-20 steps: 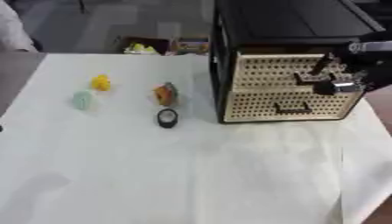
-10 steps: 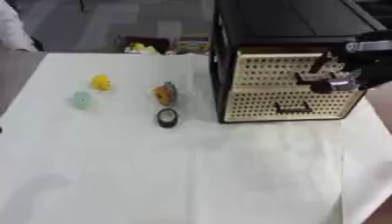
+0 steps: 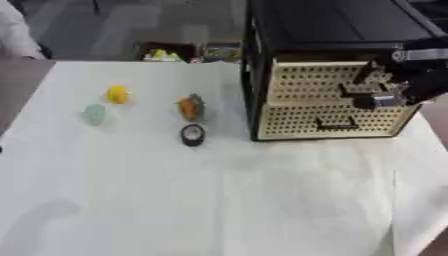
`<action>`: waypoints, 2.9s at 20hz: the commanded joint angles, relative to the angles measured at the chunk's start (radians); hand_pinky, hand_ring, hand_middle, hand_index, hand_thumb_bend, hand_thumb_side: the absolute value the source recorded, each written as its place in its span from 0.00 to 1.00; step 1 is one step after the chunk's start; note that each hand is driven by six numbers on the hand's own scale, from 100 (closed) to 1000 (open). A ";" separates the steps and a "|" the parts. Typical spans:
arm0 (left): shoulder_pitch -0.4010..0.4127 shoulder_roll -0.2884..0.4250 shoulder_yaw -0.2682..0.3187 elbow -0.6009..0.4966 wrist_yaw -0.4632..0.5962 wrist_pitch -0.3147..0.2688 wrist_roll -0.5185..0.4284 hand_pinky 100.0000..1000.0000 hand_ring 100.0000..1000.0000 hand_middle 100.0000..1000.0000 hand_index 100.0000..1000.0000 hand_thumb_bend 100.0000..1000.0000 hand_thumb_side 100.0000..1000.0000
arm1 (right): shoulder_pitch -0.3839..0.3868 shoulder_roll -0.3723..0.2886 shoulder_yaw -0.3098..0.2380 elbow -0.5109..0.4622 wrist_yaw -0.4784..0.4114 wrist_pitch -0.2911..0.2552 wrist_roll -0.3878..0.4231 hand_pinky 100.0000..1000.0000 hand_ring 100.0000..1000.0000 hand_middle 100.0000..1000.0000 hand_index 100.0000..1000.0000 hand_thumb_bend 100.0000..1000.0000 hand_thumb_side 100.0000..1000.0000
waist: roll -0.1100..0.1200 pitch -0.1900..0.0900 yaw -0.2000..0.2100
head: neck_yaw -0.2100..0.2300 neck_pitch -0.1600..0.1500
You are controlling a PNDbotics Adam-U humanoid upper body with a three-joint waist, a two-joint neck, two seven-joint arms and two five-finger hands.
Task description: Pick up objects from table and place into drawer.
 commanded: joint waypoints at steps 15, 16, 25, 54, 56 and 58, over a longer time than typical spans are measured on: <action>-0.007 0.003 0.002 -0.018 0.000 -0.003 -0.009 0.42 0.53 0.51 0.69 0.00 0.97 | -0.005 -0.016 0.016 0.028 0.069 -0.033 0.053 0.00 0.00 0.00 0.84 0.39 0.72 | 0.000 -0.011 0.007 | -0.008 -0.011; -0.006 0.003 0.002 -0.018 0.000 -0.004 -0.009 0.42 0.53 0.51 0.69 0.00 0.97 | -0.003 -0.015 0.020 0.031 0.071 -0.034 0.053 0.00 0.00 0.00 0.84 0.39 0.72 | 0.001 -0.011 0.007 | -0.009 -0.011; -0.005 0.002 0.002 -0.018 0.000 -0.005 -0.010 0.42 0.53 0.51 0.69 0.00 0.97 | 0.001 -0.012 0.034 0.042 0.083 -0.039 0.053 0.00 0.00 0.00 0.82 0.39 0.71 | 0.003 -0.010 0.007 | -0.012 -0.009; -0.004 0.005 0.005 -0.018 0.002 -0.003 -0.005 0.42 0.53 0.51 0.69 0.00 0.96 | 0.071 -0.022 -0.028 -0.037 0.074 -0.023 0.043 0.00 0.00 0.00 0.79 0.39 0.71 | 0.003 -0.017 -0.012 | 0.000 -0.013; -0.004 0.005 0.005 -0.018 0.003 -0.004 -0.004 0.42 0.53 0.51 0.69 0.00 0.96 | 0.081 -0.022 -0.033 -0.038 0.071 -0.022 0.042 0.00 0.00 0.00 0.78 0.39 0.72 | 0.003 -0.017 -0.012 | 0.002 -0.014; -0.004 0.005 0.006 -0.018 0.003 -0.004 -0.003 0.42 0.53 0.51 0.69 0.00 0.96 | 0.090 -0.021 -0.037 -0.041 0.066 -0.021 0.040 0.00 0.00 0.00 0.78 0.39 0.72 | 0.003 -0.018 -0.012 | 0.003 -0.015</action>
